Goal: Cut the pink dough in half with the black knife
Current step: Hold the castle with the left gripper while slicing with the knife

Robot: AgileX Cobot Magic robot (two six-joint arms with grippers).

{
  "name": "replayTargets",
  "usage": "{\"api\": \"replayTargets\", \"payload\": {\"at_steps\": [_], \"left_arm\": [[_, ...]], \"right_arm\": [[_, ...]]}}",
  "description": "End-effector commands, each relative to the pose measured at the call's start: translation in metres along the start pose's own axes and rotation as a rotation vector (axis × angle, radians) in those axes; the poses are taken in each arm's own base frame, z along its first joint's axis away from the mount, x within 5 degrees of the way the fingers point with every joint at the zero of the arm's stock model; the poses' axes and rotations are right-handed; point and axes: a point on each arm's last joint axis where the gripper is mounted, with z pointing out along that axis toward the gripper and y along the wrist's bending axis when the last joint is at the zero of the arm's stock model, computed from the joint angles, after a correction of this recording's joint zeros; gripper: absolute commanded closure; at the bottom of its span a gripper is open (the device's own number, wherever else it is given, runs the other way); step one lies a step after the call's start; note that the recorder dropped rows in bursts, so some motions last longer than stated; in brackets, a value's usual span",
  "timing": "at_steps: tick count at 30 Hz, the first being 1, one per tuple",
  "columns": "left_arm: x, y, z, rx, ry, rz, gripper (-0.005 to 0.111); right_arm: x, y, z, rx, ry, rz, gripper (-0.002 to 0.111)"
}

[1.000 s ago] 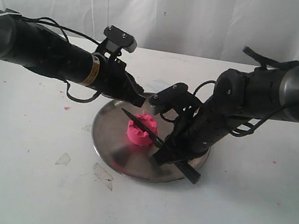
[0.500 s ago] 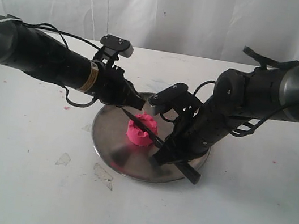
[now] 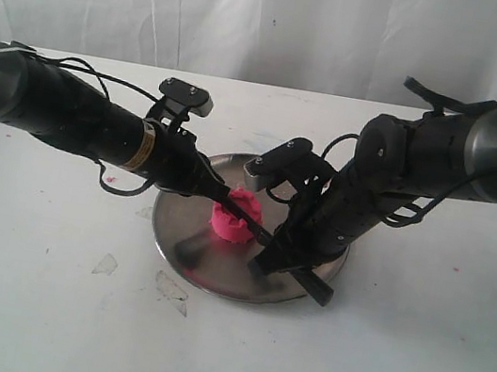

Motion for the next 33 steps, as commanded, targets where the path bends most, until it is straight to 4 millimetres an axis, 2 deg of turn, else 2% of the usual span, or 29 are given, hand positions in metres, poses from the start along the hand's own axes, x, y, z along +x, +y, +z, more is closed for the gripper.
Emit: {"api": "replayTargets", "payload": {"at_steps": [1, 11, 16, 23, 29, 33], "left_arm": [[-0.002, 0.001, -0.003, -0.012, -0.006, 0.015, 0.107], [-0.015, 0.001, -0.015, -0.063, -0.047, 0.036, 0.107], [-0.017, 0.002, -0.013, -0.065, -0.051, 0.051, 0.107], [-0.004, 0.008, 0.001, -0.074, -0.01, 0.034, 0.107], [0.021, 0.013, 0.013, -0.079, 0.062, 0.008, 0.107], [0.026, 0.015, 0.014, -0.095, 0.076, 0.006, 0.107]], "right_arm": [[-0.002, 0.0, -0.004, 0.002, -0.008, -0.013, 0.108], [-0.002, 0.0, -0.004, 0.002, -0.008, -0.013, 0.108], [-0.002, 0.0, -0.004, 0.003, -0.01, -0.013, 0.108], [-0.002, 0.0, -0.004, 0.003, -0.01, -0.013, 0.108], [-0.002, 0.0, -0.004, 0.003, -0.01, -0.013, 0.108], [-0.002, 0.0, -0.004, 0.003, -0.01, -0.013, 0.108]]}}
